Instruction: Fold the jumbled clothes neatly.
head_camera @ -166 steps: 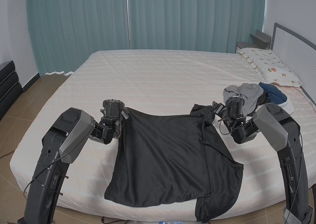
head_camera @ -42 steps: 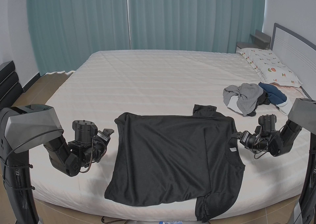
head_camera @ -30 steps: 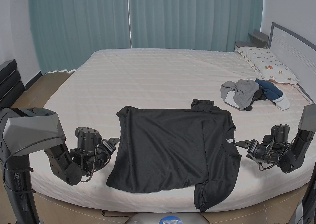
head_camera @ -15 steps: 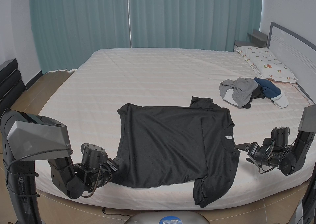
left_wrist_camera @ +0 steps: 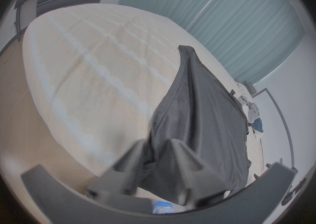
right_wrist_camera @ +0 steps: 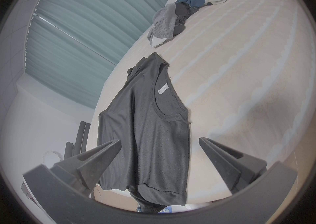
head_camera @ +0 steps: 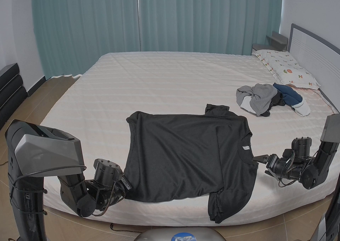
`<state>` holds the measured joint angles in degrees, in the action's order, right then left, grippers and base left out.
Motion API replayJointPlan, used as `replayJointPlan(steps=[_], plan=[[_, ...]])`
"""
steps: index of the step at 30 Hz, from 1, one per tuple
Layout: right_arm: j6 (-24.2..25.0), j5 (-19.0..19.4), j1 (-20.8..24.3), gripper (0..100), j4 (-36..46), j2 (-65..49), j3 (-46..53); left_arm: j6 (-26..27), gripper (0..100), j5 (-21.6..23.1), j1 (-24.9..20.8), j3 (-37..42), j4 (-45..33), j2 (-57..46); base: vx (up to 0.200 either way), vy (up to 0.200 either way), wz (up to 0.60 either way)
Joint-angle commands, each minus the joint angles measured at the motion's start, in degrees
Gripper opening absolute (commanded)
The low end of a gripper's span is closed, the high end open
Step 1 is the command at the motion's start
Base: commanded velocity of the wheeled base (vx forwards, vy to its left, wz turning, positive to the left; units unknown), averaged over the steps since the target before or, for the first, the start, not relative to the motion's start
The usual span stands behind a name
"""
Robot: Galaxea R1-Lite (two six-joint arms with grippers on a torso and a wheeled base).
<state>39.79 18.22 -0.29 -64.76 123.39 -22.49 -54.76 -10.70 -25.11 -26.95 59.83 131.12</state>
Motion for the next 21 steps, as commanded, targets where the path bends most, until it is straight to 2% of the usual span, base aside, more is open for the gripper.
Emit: replayJointPlan(steps=[1, 9, 11, 15, 21], plan=[[-0.2, 0.0, 0.0, 100, 0.1, 0.3, 0.5, 0.3, 0, -0.5, 0.0, 0.8, 0.1, 0.5, 0.000, 0.000, 0.00], [-0.5, -0.4, 2.4, 100, 0.1, 2.5, 1.0, 5.0, 0, -2.4, 2.1, 3.0, 0.4, -1.1, 0.000, 0.000, 0.00], [-1.5, -0.6, 2.9, 100, 0.0, 3.3, 0.9, 6.6, 0, -4.2, 3.8, 3.6, 0.1, -3.0, 0.000, 0.000, 0.00], [-1.7, -0.7, 4.5, 100, 0.1, 3.7, 1.0, 11.4, 0, -4.4, 7.7, 6.0, 0.1, -6.4, 0.000, 0.000, 0.00], [-1.9, -1.7, 5.7, 100, 0.1, 5.5, 0.6, 13.0, 0, -4.5, 9.6, 6.9, -0.2, -7.5, 0.000, 0.000, 0.00]])
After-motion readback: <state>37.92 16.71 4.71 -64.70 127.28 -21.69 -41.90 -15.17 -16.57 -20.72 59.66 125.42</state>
